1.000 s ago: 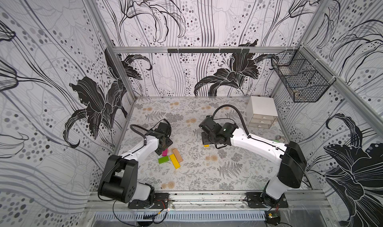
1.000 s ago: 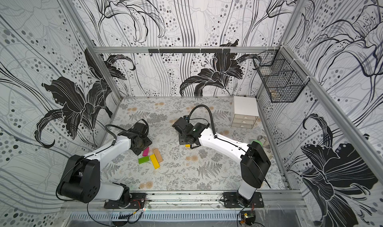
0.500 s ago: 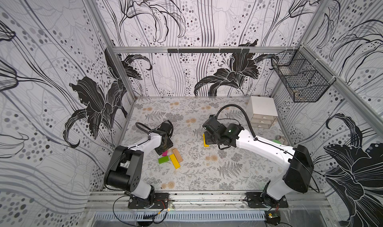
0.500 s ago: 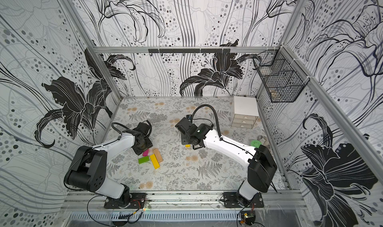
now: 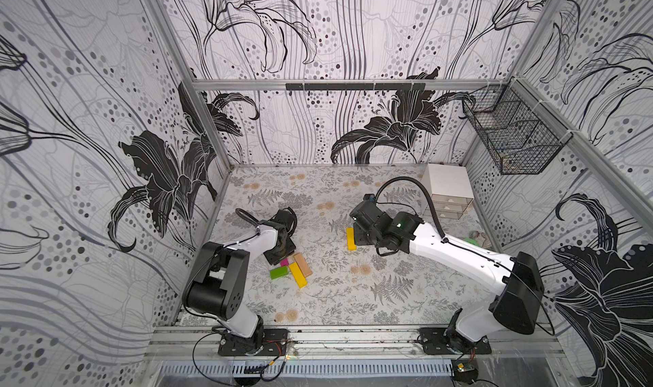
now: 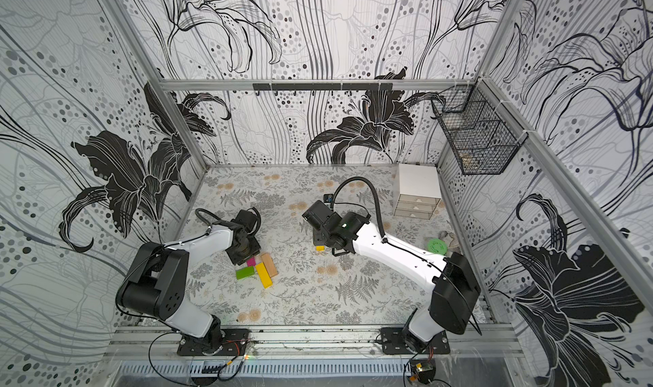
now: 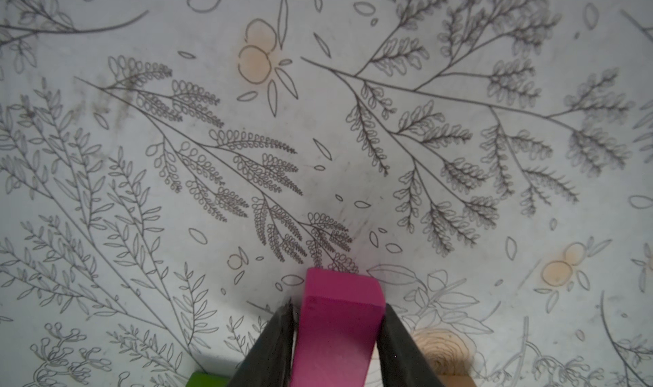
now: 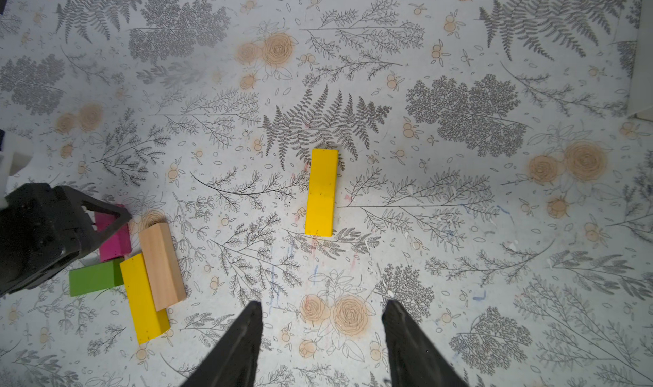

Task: Assemble the letter h with building blocks
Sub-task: Pick up the building block from the center of the board, then place the building block at the center of the board.

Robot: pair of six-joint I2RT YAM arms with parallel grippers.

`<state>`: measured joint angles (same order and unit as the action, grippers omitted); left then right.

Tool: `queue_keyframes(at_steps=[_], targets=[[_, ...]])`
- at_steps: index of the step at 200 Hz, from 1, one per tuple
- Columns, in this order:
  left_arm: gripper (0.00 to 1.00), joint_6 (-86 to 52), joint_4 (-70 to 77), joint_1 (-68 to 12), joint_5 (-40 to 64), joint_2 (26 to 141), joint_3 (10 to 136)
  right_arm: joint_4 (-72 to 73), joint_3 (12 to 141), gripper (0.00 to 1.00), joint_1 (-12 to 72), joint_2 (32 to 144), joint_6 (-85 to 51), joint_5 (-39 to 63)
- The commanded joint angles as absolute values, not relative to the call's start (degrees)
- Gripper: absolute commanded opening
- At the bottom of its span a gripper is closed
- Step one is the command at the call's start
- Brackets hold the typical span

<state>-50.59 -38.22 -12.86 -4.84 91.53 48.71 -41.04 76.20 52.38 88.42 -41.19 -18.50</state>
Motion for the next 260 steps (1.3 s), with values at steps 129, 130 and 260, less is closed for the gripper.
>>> queue_keyframes(at_steps=[129,130,260], targets=[[0.00,-28.0,-41.5,-38.7,-4.8,93.4,71.9,-44.9,62.5,0.59,41.6,71.1,-49.4,-17.9],[0.00,-27.8,-41.4,-39.1,-4.7,93.5,71.9,-45.0,62.3,0.59,41.5,71.0,-49.4,-17.9],[0.87,-22.4,-37.5,-56.7,-2.5,108.7,80.1,-50.2,48.9,0.67,31.5,56.5,-48.1,-10.1]])
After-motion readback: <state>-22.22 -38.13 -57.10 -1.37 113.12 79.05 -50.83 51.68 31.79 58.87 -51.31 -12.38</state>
